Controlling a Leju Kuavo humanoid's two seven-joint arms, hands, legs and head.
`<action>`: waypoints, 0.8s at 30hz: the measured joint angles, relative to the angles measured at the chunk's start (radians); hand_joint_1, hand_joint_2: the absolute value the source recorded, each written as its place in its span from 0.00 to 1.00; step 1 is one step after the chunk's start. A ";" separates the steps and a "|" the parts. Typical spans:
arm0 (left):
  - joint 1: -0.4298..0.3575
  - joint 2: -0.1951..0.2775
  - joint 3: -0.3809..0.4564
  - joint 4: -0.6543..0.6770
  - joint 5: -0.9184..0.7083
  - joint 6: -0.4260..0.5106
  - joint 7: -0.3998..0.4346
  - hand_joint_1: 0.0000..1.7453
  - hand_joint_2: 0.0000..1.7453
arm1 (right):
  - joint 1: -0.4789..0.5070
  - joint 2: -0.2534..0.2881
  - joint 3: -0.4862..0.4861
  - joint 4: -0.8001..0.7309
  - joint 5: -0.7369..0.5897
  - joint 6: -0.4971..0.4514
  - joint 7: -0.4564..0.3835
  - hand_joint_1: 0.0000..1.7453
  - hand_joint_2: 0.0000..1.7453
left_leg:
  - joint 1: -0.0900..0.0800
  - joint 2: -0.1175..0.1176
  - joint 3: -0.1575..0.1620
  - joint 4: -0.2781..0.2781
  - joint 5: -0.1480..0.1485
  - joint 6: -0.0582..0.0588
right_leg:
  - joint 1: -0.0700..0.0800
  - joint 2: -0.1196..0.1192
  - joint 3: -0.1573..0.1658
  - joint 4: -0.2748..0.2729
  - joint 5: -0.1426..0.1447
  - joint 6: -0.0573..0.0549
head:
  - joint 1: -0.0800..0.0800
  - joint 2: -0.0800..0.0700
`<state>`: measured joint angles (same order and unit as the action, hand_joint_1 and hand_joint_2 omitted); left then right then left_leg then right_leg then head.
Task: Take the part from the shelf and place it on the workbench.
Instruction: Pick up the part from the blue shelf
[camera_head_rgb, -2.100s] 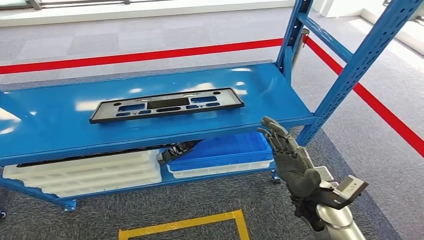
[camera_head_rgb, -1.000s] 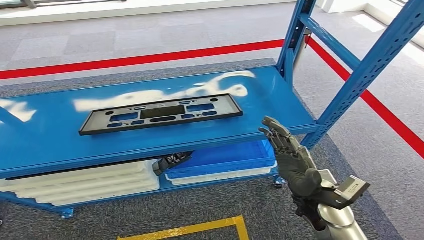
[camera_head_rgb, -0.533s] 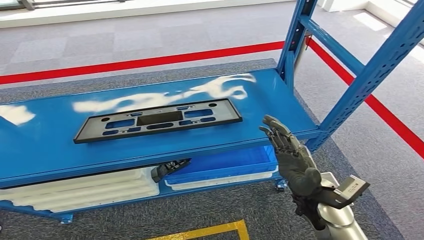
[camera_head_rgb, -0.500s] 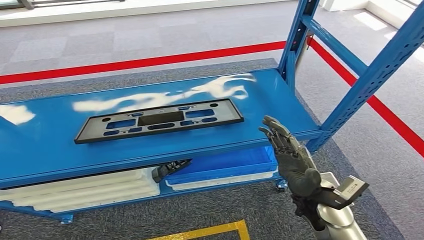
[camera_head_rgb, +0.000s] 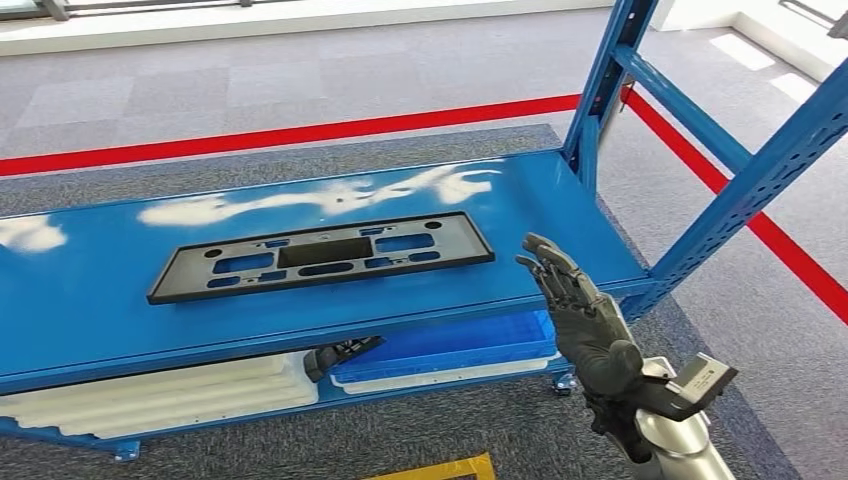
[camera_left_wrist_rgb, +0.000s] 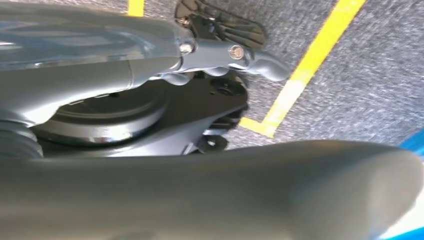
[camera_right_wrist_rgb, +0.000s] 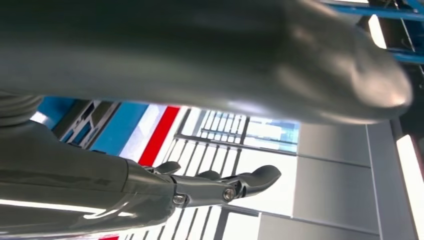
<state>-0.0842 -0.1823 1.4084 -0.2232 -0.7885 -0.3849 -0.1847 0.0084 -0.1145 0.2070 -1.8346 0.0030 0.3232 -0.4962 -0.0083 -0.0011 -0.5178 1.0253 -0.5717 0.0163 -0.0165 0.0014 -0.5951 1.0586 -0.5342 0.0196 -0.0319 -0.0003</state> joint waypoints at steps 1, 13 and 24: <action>-0.001 0.000 0.000 0.000 0.000 0.000 0.000 0.00 0.00 | 0.001 0.000 0.000 0.000 0.000 -0.001 0.000 0.00 0.00 | 0.001 0.000 0.000 0.000 -0.002 -0.001 | -0.001 0.000 0.000 0.000 -0.003 -0.007 | 0.000 0.000; 0.004 0.002 0.000 0.000 0.003 -0.001 -0.003 0.00 0.00 | 0.005 -0.001 0.001 -0.003 0.013 -0.011 0.010 0.00 1.00 | -0.001 -0.002 -0.099 0.073 0.064 0.008 | -0.003 0.000 0.053 -0.006 -0.043 -0.023 | -0.001 0.000; 0.004 0.001 0.000 0.000 0.014 -0.001 -0.006 0.00 0.00 | 0.015 -0.010 0.005 -0.016 0.039 -0.039 0.036 0.00 0.75 | 0.007 0.001 -0.041 -0.020 0.058 0.034 | -0.013 -0.001 -0.069 0.225 -0.137 0.029 | 0.000 0.000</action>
<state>-0.0801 -0.1816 1.4088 -0.2228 -0.7746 -0.3855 -0.1903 0.0237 -0.1250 0.2118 -1.8502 0.0424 0.2844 -0.4604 -0.0010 0.0003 -0.5592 1.0053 -0.5140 0.0501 -0.0296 0.0007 -0.6637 1.2838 -0.6710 0.0483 -0.0320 -0.0004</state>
